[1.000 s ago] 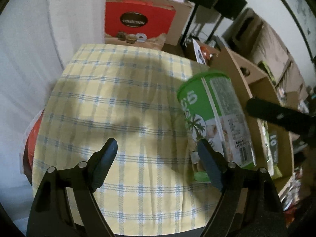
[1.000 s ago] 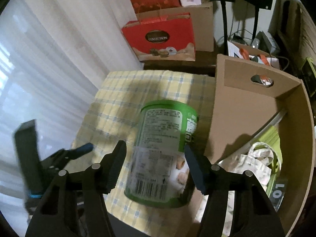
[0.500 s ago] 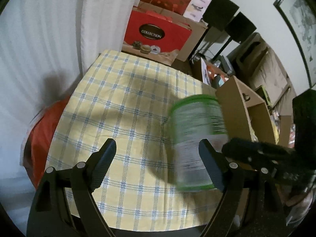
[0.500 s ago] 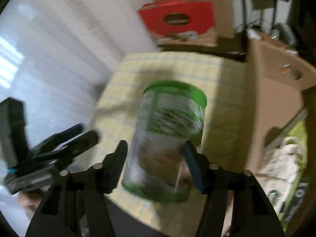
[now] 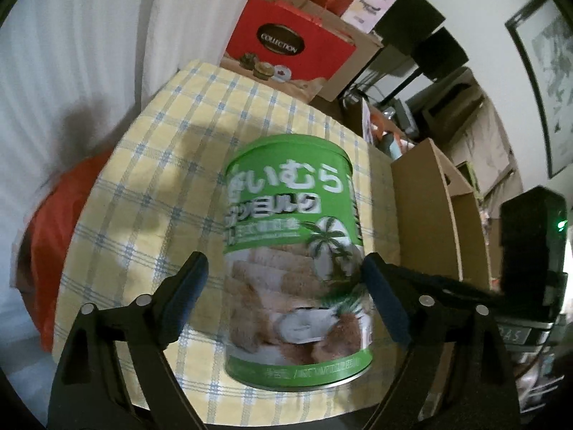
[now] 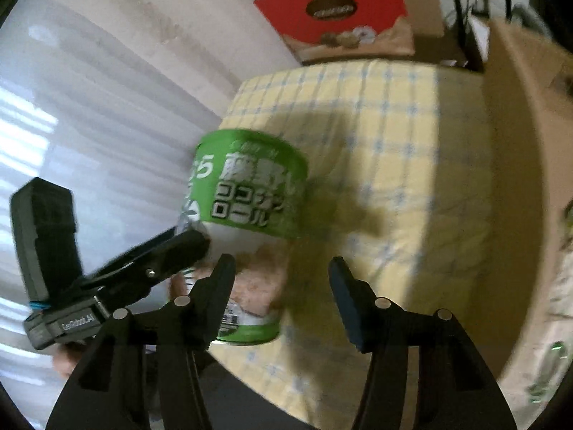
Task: Organize objects
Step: 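Grasp the green can with the right gripper and lift it, then carry the green can over the box with the right gripper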
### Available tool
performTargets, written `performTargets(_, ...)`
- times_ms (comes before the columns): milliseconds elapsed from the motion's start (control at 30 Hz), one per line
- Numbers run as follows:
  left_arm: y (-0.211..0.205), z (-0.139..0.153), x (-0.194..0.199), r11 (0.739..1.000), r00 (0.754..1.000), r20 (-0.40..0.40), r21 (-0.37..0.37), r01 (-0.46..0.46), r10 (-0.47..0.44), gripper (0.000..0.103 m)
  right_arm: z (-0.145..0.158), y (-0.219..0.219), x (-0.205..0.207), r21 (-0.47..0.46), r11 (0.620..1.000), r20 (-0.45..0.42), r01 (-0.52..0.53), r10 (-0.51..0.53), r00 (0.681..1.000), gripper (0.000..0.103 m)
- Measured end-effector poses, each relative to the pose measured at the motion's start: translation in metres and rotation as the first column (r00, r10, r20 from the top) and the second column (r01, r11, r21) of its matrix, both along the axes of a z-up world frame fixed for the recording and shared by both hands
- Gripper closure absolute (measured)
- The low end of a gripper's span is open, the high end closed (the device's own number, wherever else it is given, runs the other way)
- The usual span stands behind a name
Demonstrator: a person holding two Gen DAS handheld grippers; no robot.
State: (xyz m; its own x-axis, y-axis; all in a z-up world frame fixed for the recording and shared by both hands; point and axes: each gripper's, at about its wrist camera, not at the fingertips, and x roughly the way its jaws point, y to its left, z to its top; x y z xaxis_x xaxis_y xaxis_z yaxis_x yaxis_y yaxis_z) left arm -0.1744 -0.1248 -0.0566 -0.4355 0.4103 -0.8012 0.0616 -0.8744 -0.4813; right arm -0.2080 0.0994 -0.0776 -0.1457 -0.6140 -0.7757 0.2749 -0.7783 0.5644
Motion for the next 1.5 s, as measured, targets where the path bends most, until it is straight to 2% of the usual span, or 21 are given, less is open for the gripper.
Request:
performTargets(67, -0.005, -0.004, -0.002, 0.999, 1.0, 0.011, 0.043, -0.002, 0.002, 0.019, -0.004, -0.001, 0.0, -0.066, 0.998, 0.025, -0.011, 0.013, 1.0, 0.044)
performTargets(167, -0.01, -0.01, -0.005, 0.996, 1.0, 0.025, 0.092, -0.005, 0.003, 0.019, -0.004, -0.01, 0.004, -0.066, 0.996, -0.006, -0.061, 0.061, 0.998, 0.032)
performTargets(233, -0.01, -0.014, -0.008, 0.992, 0.999, 0.04, 0.125, 0.003, -0.008, 0.018, -0.004, -0.018, 0.008, -0.069, 0.992, -0.018, -0.105, 0.104, 0.994, 0.028)
performTargets(333, -0.008, -0.017, -0.01, 0.992, 0.999, 0.042, 0.123, 0.012, -0.017, 0.016, -0.004, -0.032, 0.011, -0.05, 0.989, -0.037, -0.141, 0.14, 0.99, 0.026)
performTargets(400, -0.006, -0.016, -0.009, 0.993, 0.999, 0.04, 0.117, 0.015, -0.02, 0.016, -0.005, -0.039, 0.012, -0.024, 0.988, -0.046, -0.151, 0.15, 0.988, 0.018)
performTargets(500, -0.003, -0.018, -0.01, 0.993, 0.998, 0.048, 0.118, 0.022, -0.028, 0.013, -0.008, -0.046, 0.012, -0.001, 0.988, -0.054, -0.156, 0.155, 0.986, 0.012)
performTargets(667, -0.003, -0.029, -0.017, 0.989, 0.993, 0.112, 0.147, 0.02, -0.037, 0.006, -0.021, -0.049, 0.011, -0.039, 0.989, -0.021, -0.144, 0.143, 0.989, 0.006)
performTargets(800, -0.002, -0.041, -0.021, 0.983, 0.983, 0.173, 0.182, 0.026, -0.058, 0.001, -0.032, -0.052, 0.008, -0.083, 0.986, 0.013, -0.148, 0.149, 0.989, 0.002)
performTargets(1033, -0.003, -0.047, -0.02, 0.981, 0.983, 0.173, 0.194, 0.023, -0.057, 0.001, -0.038, -0.058, 0.009, -0.111, 0.983, 0.007, -0.145, 0.147, 0.989, 0.0)
performTargets(1167, -0.004, -0.046, -0.018, 0.981, 0.985, 0.162, 0.194, 0.021, -0.053, 0.002, -0.033, -0.06, 0.016, -0.084, 0.986, -0.023, -0.145, 0.143, 0.989, 0.001)
performTargets(1333, -0.001, -0.037, -0.014, 0.978, 0.99, 0.131, 0.206, 0.022, -0.05, 0.003, -0.022, -0.062, 0.024, -0.05, 0.987, -0.069, -0.154, 0.15, 0.986, 0.001)
performTargets(1500, 0.013, -0.009, -0.014, 0.975, 0.994, 0.087, 0.216, 0.051, -0.072, 0.003, 0.006, -0.047, 0.031, -0.038, 0.989, -0.113, -0.141, 0.136, 0.984, 0.001)
